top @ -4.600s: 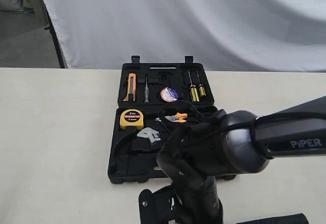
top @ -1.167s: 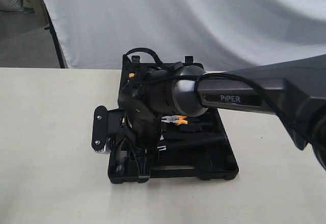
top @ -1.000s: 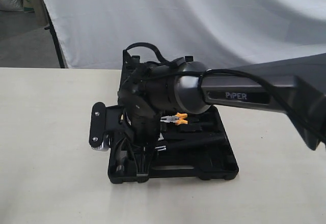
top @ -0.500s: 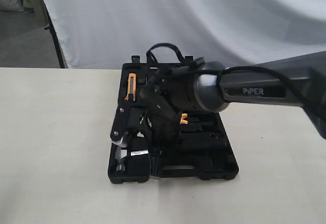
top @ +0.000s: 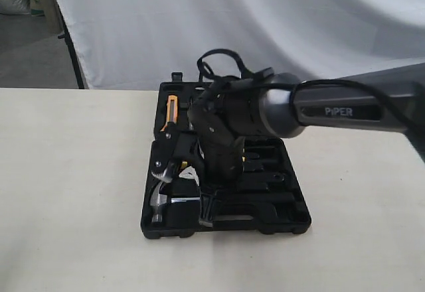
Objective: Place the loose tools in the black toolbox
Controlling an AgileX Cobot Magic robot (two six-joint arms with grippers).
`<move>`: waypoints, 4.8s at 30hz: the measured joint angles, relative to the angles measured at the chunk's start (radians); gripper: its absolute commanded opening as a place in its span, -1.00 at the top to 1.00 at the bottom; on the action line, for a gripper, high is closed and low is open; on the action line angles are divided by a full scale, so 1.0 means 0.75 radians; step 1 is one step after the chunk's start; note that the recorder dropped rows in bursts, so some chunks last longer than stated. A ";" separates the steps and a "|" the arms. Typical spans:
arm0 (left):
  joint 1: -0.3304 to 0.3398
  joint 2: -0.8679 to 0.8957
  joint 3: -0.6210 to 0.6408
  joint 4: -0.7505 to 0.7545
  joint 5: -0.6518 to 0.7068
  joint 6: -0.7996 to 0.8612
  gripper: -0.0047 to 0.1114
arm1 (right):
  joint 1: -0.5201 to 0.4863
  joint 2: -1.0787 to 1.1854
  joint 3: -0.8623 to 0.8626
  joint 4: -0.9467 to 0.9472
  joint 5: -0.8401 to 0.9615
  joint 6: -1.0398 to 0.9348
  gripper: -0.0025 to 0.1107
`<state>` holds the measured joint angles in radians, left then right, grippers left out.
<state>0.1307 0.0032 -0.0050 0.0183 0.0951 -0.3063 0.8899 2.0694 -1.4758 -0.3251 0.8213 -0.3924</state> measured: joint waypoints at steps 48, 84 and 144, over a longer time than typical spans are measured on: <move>0.000 0.000 0.000 0.000 0.000 0.000 0.91 | 0.000 -0.283 -0.096 0.502 -0.160 0.321 0.96; 0.000 0.000 0.000 0.000 0.000 0.000 0.91 | 0.000 -1.270 1.200 0.815 -1.039 0.366 0.96; 0.000 0.000 0.000 0.000 0.000 0.000 0.91 | 0.000 -2.418 1.963 0.824 -1.213 0.554 0.96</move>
<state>0.1307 0.0032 -0.0050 0.0183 0.0951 -0.3063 0.8899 0.2561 -0.0036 0.2930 -0.0887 0.0231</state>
